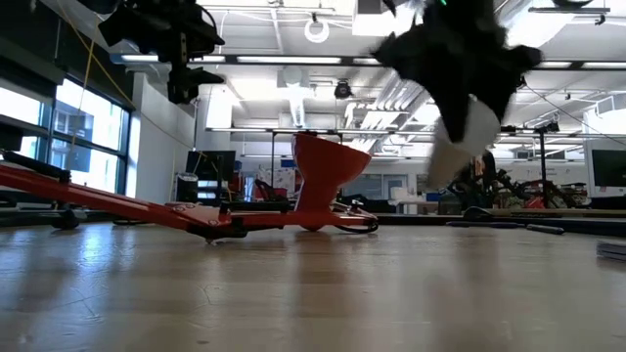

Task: Screw lightbulb
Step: Remove the lightbulb from the desk lamp, then return to Home Position

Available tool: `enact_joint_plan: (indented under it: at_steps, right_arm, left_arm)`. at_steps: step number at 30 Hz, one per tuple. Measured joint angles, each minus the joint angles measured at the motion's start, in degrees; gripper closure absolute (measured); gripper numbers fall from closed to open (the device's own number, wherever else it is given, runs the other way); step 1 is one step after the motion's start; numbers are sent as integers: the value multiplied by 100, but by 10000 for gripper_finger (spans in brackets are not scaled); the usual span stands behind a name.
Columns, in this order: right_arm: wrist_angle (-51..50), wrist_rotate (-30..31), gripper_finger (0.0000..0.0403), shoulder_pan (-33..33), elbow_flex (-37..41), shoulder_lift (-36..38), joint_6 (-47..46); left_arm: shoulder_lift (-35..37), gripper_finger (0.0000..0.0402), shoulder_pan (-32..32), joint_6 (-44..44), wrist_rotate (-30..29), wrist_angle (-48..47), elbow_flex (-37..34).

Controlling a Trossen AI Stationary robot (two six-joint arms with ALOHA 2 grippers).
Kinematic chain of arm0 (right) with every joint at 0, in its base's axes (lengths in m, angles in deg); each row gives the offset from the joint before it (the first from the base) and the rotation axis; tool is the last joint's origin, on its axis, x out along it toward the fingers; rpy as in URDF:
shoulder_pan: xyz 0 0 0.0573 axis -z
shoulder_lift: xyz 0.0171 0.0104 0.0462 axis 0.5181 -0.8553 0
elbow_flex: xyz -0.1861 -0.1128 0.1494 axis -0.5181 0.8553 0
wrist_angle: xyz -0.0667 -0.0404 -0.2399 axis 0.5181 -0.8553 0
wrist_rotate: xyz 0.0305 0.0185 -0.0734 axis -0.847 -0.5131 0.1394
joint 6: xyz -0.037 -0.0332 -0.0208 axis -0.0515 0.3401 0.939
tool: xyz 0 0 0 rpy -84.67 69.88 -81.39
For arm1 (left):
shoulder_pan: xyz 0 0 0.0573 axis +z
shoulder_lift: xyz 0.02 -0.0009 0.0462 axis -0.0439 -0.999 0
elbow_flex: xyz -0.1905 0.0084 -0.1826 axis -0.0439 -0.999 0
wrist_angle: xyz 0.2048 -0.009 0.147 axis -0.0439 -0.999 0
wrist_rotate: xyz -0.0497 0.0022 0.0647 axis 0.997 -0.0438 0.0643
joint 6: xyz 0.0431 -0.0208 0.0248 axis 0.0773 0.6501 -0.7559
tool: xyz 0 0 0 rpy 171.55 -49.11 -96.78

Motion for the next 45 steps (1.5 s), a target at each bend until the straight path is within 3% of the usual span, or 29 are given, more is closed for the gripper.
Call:
enact_joint_plan:
  at_steps: [4, 9, 17, 21, 26, 31, 36, 39, 45]
  right_arm:
    - [205, 374, 182, 227, 1186, 756, -704]
    - [753, 981, 182, 507, 2177, 1590, -749]
    - [1624, 1475, 179, 909, 3252, 1747, -678]
    - [2029, 1987, 139, 974, 3492, 1747, -982]
    - [2151, 1821, 108, 988, 3685, 1747, -841]
    - [2079, 1332, 104, 1015, 3786, 1747, -721]
    - [1966, 1085, 102, 1000, 3635, 1780, 155]
    - [1873, 1104, 102, 941, 3475, 1877, 793]
    - [1170, 1197, 101, 977, 3258, 2137, 1163]
  left_arm:
    - [-1, 140, 2, 137, -2, 4, 0]
    - [-1, 140, 1, 343, -6, 3, 0]
    - [-1, 140, 2, 572, -334, 0, 0]
    - [-3, 140, 2, 649, -544, 0, 0]
    - [-3, 140, 2, 783, -786, 4, 0]
    - [-3, 140, 0, 787, -956, 28, 0]
    - [-5, 140, 2, 796, -1112, 201, 1]
    - [-5, 140, 0, 796, -1113, 404, 2]
    - [52, 140, 37, 798, -1421, 499, 2]
